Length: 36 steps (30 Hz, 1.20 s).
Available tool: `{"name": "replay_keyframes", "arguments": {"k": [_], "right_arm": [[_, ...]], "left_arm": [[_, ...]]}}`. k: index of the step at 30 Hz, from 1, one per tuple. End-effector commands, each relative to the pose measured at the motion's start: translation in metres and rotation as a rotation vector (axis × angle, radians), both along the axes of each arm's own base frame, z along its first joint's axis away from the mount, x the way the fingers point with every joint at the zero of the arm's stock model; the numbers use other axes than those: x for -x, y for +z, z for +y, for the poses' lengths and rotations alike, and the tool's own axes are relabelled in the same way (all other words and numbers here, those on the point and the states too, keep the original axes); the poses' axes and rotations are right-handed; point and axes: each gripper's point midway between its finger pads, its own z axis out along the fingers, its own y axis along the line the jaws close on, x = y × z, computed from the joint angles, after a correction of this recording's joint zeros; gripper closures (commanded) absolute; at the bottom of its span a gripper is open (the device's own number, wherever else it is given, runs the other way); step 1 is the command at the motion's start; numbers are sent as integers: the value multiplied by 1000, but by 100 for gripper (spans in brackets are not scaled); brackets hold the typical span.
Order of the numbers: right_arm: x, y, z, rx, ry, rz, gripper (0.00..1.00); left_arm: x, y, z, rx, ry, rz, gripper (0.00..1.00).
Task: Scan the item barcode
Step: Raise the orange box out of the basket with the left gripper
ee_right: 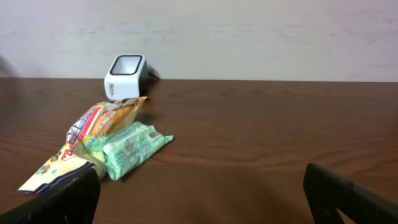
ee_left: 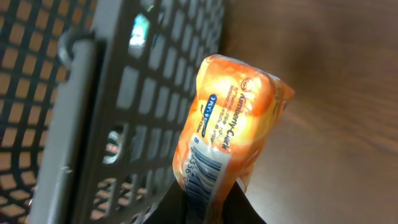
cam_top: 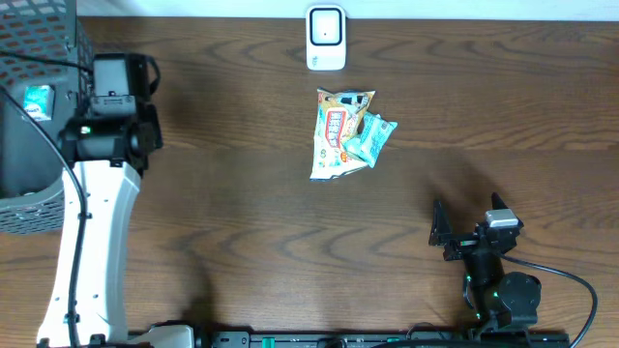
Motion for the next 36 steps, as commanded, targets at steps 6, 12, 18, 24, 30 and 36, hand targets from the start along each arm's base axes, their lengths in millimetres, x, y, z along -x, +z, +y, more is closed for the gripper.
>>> {"name": "replay_keyframes", "arguments": {"k": [6, 12, 18, 24, 30, 36], "right_arm": [[0, -1, 1, 16, 1, 1, 1], [0, -1, 1, 16, 1, 1, 1], [0, -1, 1, 16, 1, 1, 1], [0, -1, 1, 16, 1, 1, 1], [0, -1, 1, 16, 1, 1, 1], [0, -1, 1, 16, 1, 1, 1]], "left_arm": [[27, -7, 48, 11, 178, 41, 93], [33, -2, 59, -55, 219, 48, 93], [44, 3, 76, -97, 308, 41, 93], [53, 1, 86, -66, 378, 27, 92], [46, 2, 77, -37, 346, 1, 93], [30, 27, 44, 48, 230, -144, 92]]}}
